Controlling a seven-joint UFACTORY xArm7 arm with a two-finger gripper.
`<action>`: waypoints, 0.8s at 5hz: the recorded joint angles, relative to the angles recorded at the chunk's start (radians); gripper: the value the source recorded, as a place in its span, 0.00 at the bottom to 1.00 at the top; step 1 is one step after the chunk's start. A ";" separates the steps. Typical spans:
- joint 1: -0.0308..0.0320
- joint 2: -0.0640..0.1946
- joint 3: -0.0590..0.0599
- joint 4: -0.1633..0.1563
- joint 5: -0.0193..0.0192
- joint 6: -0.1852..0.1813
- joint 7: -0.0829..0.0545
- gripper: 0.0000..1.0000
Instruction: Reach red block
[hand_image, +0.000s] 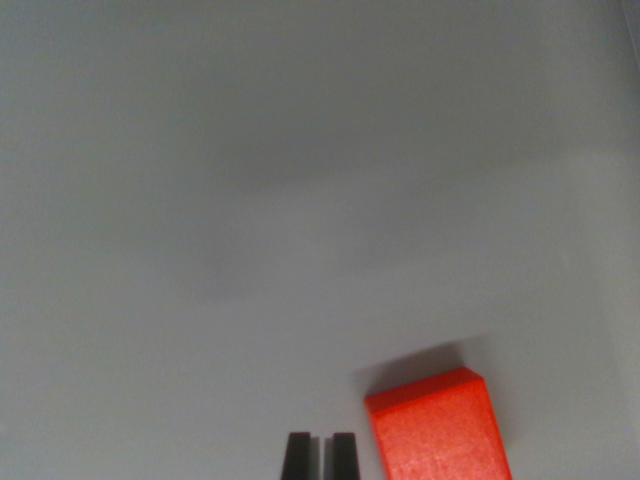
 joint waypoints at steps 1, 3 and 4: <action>-0.0096 0.013 -0.008 -0.027 -0.0023 -0.041 0.005 0.00; -0.0187 0.026 -0.016 -0.051 -0.0044 -0.080 0.010 0.00; -0.0187 0.026 -0.016 -0.051 -0.0044 -0.080 0.010 0.00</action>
